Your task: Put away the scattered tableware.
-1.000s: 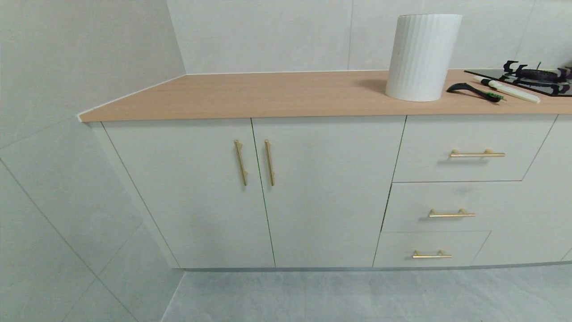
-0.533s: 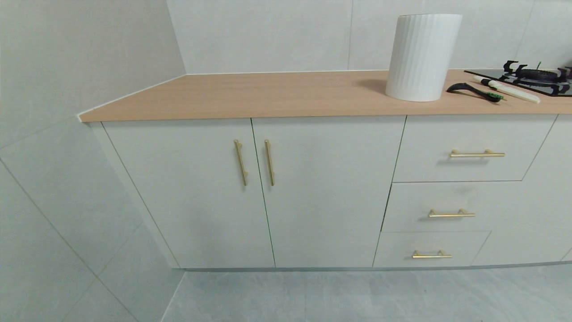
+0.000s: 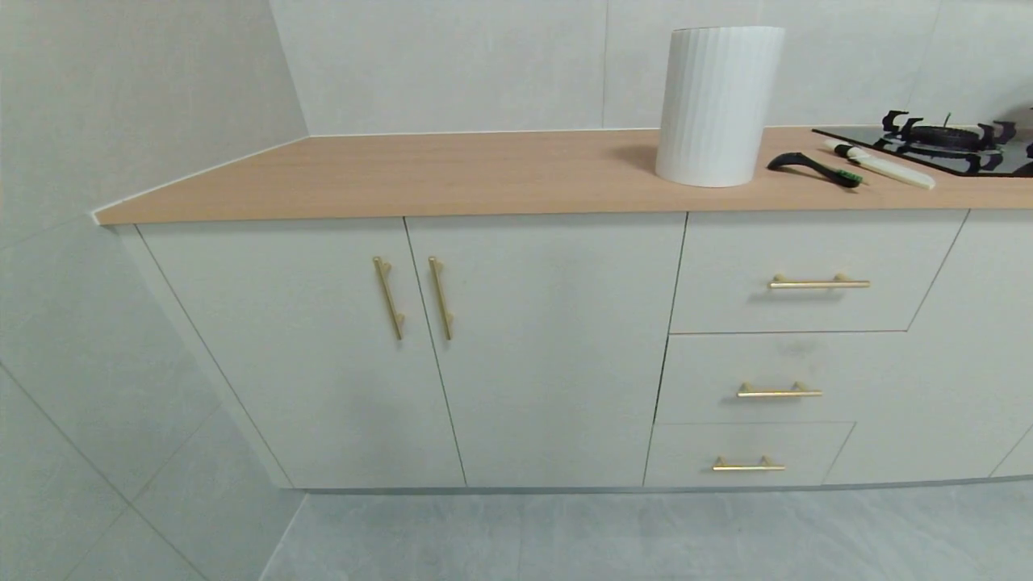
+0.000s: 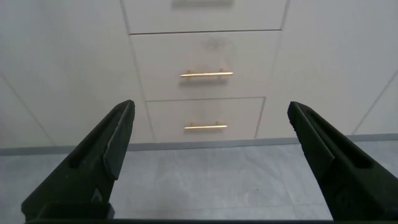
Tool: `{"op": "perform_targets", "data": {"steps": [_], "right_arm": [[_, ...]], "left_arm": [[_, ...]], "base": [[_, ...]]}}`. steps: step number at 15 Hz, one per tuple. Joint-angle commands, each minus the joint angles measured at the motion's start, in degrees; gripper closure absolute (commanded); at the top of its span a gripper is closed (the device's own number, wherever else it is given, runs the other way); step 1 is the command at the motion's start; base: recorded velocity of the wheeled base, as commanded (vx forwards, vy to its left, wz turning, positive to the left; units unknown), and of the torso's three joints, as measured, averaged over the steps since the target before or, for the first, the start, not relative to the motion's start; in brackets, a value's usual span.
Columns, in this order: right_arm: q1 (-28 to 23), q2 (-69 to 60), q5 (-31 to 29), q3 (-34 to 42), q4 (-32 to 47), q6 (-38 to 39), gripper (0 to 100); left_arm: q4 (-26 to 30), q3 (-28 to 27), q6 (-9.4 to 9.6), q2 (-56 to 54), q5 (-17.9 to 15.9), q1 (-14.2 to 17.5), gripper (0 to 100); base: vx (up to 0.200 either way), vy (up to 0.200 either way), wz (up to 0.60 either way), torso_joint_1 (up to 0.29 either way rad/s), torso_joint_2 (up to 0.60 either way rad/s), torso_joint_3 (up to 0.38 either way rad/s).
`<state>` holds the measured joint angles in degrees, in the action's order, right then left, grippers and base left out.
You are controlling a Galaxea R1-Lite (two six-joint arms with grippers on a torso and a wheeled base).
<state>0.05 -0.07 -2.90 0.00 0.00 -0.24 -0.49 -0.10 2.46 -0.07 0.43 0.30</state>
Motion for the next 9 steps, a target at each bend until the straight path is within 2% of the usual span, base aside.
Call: {"op": "perform_targets", "data": {"steps": [1,3,9], "right_arm": [[0.04,0.07,0.00,0.00,0.00,-0.02,0],[0.04,0.07,0.00,0.00,0.00,-0.02,0],[0.04,0.07,0.00,0.00,0.00,-0.02,0]], "left_arm": [[-0.04,0.01,0.00,0.07,0.01,0.05,0],[-0.04,0.01,-0.09,0.07,0.01,0.05,0],[-0.04,0.01,-0.18,0.07,0.01,0.05,0]], "base": [[0.000,-0.200,0.00,-0.002,0.01,0.007],[0.000,-0.200,0.00,0.002,0.00,0.002],[0.000,0.000,0.00,0.000,0.00,0.000]]}}
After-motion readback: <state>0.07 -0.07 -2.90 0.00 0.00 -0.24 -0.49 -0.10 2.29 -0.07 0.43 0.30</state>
